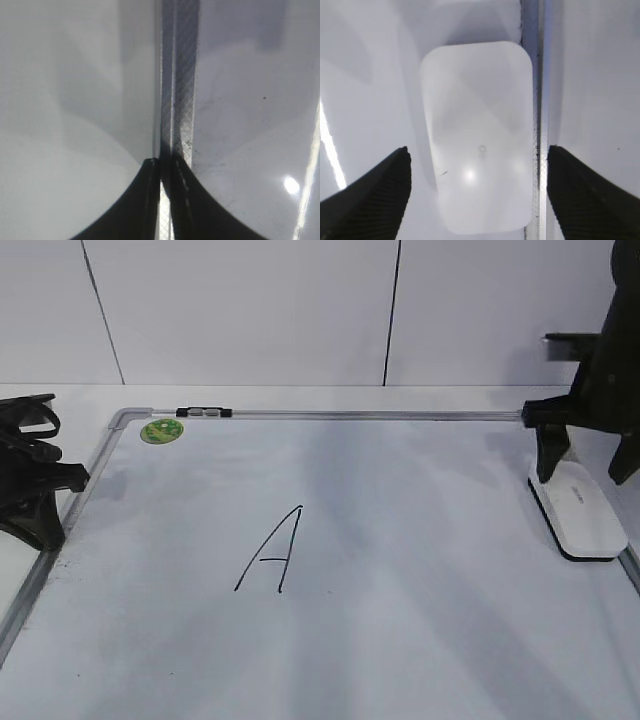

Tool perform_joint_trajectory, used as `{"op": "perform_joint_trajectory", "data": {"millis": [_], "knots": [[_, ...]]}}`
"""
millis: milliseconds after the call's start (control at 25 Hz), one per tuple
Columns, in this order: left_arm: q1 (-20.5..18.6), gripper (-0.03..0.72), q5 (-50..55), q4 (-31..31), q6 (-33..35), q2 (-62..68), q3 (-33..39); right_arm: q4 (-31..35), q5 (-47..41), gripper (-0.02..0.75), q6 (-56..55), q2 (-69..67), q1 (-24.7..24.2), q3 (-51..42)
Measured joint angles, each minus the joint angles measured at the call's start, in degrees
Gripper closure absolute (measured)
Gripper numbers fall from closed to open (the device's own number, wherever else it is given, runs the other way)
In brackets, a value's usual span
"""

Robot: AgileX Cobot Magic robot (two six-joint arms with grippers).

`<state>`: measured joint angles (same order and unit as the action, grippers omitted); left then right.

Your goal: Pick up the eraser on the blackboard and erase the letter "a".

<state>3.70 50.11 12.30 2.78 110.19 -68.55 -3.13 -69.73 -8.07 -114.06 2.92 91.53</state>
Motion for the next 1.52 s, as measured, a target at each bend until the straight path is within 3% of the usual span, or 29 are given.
{"op": "perform_joint_trajectory", "data": {"millis": [360,640,720,1160,1520], "knots": [[0.0,0.591,0.0,0.0,0.0,0.0,0.0,1.4,-0.4,0.083,-0.2,8.8,0.0,0.6],[0.0,0.405,3.9,-0.2,0.0,0.0,-3.3,2.0,-0.5,0.085,-0.2,12.2,0.0,0.8],[0.0,0.383,5.3,-0.3,0.0,-1.0,-4.4,2.7,-0.6,0.085,-0.2,12.8,0.0,0.8],[0.0,0.368,10.5,-0.4,0.0,-18.6,-6.3,5.5,-1.1,0.102,-0.2,24.3,0.0,0.3],[1.6,0.368,13.6,-0.4,-0.2,-33.1,-6.3,6.6,-1.9,0.104,-0.2,44.3,0.0,-11.8]]}}
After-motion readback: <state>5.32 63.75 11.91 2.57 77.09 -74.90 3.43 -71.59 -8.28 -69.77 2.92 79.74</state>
